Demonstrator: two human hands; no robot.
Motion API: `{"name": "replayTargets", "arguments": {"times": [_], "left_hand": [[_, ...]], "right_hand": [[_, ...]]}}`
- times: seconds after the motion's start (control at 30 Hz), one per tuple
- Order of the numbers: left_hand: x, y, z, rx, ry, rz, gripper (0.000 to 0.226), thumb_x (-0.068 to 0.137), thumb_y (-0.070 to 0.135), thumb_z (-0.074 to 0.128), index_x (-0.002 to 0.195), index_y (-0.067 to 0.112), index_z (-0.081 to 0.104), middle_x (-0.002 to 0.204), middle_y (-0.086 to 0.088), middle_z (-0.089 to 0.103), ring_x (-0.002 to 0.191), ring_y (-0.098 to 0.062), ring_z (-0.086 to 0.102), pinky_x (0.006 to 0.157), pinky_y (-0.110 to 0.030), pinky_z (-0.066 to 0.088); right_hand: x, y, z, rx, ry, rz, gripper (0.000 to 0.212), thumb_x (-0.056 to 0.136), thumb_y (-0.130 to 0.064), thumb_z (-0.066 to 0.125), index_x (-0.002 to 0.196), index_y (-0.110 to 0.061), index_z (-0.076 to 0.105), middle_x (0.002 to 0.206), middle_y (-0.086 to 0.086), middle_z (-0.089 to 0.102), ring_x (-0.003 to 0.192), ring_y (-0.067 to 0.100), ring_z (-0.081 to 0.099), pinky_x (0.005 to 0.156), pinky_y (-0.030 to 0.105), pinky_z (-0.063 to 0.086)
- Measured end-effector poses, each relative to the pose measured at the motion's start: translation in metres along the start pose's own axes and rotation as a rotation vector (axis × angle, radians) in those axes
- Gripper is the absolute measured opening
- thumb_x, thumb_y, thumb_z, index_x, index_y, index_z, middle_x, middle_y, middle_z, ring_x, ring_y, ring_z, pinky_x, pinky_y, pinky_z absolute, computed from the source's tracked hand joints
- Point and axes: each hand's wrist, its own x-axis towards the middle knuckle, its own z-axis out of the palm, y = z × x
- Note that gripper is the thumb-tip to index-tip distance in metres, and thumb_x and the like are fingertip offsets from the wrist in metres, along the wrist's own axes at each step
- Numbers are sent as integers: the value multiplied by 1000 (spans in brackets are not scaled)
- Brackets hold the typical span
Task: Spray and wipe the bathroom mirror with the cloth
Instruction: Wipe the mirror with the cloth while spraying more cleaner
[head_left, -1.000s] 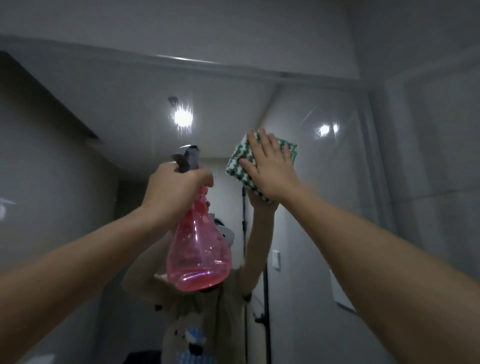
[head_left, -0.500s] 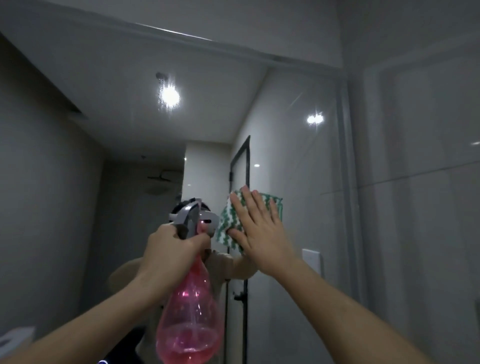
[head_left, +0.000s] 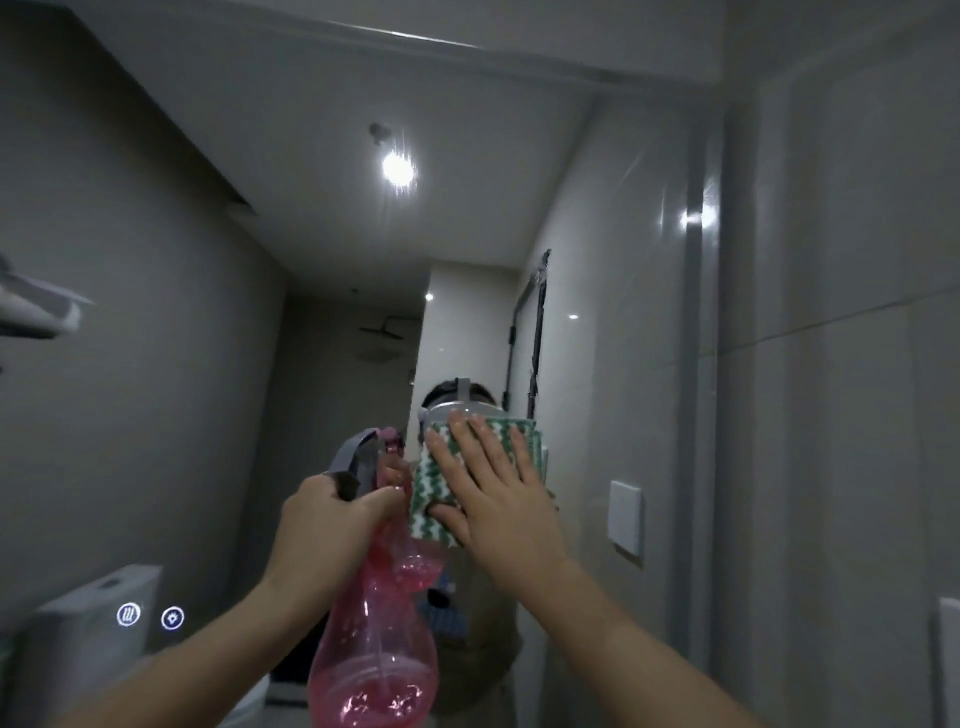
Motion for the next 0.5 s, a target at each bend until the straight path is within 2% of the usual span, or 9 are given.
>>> {"name": "replayTargets", "arguments": {"times": [0.1, 0.17, 0.23, 0.33, 0.4, 0.47, 0.5], "left_hand": [[0, 5, 2, 28, -15, 29, 14, 73, 8, 71, 62, 1, 68, 52, -9, 64, 44, -15, 55, 47, -29, 43], [7, 16, 2, 39, -34, 48, 13, 73, 7, 71, 61, 3, 68, 52, -6, 64, 43, -9, 55, 44, -24, 42], [22, 30, 2, 38, -28, 68, 11, 71, 10, 70, 65, 1, 70, 59, -10, 69, 56, -18, 65, 55, -31, 50], [49, 54, 3, 15, -24, 91, 25, 61, 23, 68, 68, -1, 70, 66, -15, 70, 70, -33, 69, 67, -44, 54], [67, 72, 5, 7, -28, 94, 29, 58, 28, 66, 67, 0, 70, 67, -17, 70, 67, -33, 69, 69, -47, 55], [83, 92, 7, -18, -22, 120, 19, 67, 21, 71, 68, 2, 69, 73, -21, 70, 64, -30, 66, 70, -47, 55], [91, 101, 8, -35, -5, 138, 10, 68, 17, 71, 69, 7, 70, 76, -21, 70, 65, -31, 66, 70, -48, 54]], "right_hand": [[1, 13, -1, -26, -18, -128, 66, 92, -54, 26, 150, -25, 14, 155, 2, 19, 143, 19, 15, 112, 47, 14], [16, 32, -7, -85, -25, -210, 63, 93, -54, 24, 148, -25, 19, 153, 1, 22, 142, 19, 19, 112, 46, 15], [38, 50, -16, -90, -22, -167, 61, 94, -54, 22, 147, -24, 24, 152, 2, 26, 141, 20, 25, 110, 47, 18], [85, 71, -32, -81, 0, -11, 61, 95, -53, 20, 147, -22, 26, 153, 5, 29, 139, 23, 29, 110, 46, 15], [120, 86, -47, -106, 15, 41, 63, 95, -53, 13, 151, -24, 13, 157, 3, 14, 144, 23, 16, 114, 44, 4], [153, 103, -64, -94, -6, 95, 63, 95, -55, 7, 149, -27, -8, 158, -1, -9, 145, 19, -6, 117, 42, -9], [169, 111, -72, -78, -3, 125, 62, 96, -55, 8, 149, -28, -11, 157, -1, -12, 145, 17, -10, 117, 41, -10]]}}
